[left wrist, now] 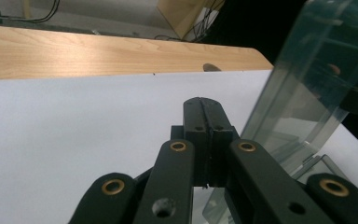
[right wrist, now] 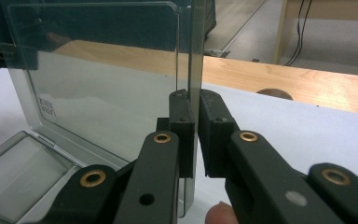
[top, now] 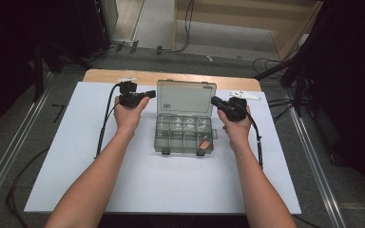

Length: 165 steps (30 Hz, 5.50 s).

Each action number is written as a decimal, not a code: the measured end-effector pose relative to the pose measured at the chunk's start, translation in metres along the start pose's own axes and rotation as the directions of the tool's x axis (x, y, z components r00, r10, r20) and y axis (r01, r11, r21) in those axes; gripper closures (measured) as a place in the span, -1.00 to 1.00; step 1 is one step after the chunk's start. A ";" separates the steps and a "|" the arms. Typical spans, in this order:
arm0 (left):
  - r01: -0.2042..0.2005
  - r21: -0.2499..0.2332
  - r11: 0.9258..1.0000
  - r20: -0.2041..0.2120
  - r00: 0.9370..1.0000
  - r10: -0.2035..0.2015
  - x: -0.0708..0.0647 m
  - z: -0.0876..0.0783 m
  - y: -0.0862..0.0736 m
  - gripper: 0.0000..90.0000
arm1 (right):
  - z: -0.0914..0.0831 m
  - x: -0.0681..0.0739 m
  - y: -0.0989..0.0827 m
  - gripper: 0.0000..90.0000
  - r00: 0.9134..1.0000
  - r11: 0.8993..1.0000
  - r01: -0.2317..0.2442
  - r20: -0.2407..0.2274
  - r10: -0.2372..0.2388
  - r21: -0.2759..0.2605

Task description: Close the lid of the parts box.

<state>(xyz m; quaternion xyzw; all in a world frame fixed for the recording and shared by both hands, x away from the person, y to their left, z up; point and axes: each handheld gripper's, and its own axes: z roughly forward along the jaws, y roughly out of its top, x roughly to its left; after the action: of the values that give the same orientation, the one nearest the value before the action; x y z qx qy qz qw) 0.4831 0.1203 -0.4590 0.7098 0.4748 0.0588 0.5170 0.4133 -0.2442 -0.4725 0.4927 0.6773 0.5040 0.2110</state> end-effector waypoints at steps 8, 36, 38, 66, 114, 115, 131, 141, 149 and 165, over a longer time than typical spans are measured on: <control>0.001 0.007 1.000 0.020 1.000 -0.001 0.000 0.009 0.005 1.00 | -0.001 0.000 -0.002 0.84 1.000 1.000 0.014 -0.008 -0.014 -0.017; -0.063 0.009 0.998 0.128 0.990 0.061 -0.010 0.005 0.003 1.00 | -0.034 -0.015 -0.015 0.20 0.999 0.999 -0.040 -0.034 0.040 0.001; -0.068 0.006 0.998 0.132 0.989 0.066 -0.011 0.005 0.002 1.00 | -0.037 -0.017 -0.016 0.20 0.999 0.999 -0.041 -0.031 0.042 0.005; -0.117 -0.020 0.993 0.150 0.982 0.119 -0.029 -0.017 -0.014 1.00 | -0.026 0.001 -0.002 0.96 0.995 0.995 -0.094 -0.041 0.096 0.042; -0.228 -0.083 0.970 0.134 0.962 0.238 -0.068 -0.080 -0.102 1.00 | -0.084 0.049 -0.060 0.96 0.995 0.999 0.025 -0.094 -0.027 -0.023; -0.224 -0.087 0.971 0.129 0.964 0.234 -0.069 -0.081 -0.104 1.00 | -0.085 0.051 -0.061 0.96 0.995 0.999 0.028 -0.093 -0.030 -0.027; -0.240 -0.074 0.968 0.091 0.965 0.247 -0.074 -0.087 -0.124 1.00 | -0.095 0.070 -0.080 0.96 0.996 0.998 0.051 -0.071 -0.053 -0.025; -0.248 -0.050 0.968 0.074 0.965 0.251 -0.072 -0.086 -0.131 1.00 | -0.093 0.072 -0.085 0.96 0.996 0.999 0.051 -0.068 -0.052 -0.003; -0.238 -0.039 0.970 0.069 0.968 0.240 -0.071 -0.085 -0.133 1.00 | -0.088 0.069 -0.091 0.96 0.997 0.999 0.044 -0.058 -0.042 0.032; -0.237 -0.022 0.971 0.069 0.969 0.238 -0.070 -0.085 -0.135 1.00 | -0.081 0.074 -0.098 0.94 0.996 0.998 0.038 -0.077 -0.034 0.042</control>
<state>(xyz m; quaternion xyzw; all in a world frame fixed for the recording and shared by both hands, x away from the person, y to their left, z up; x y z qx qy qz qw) 0.3133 0.1281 -0.4980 0.7597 0.3673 0.0983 0.5274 0.2741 -0.2179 -0.5114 0.4654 0.7043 0.5037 0.1835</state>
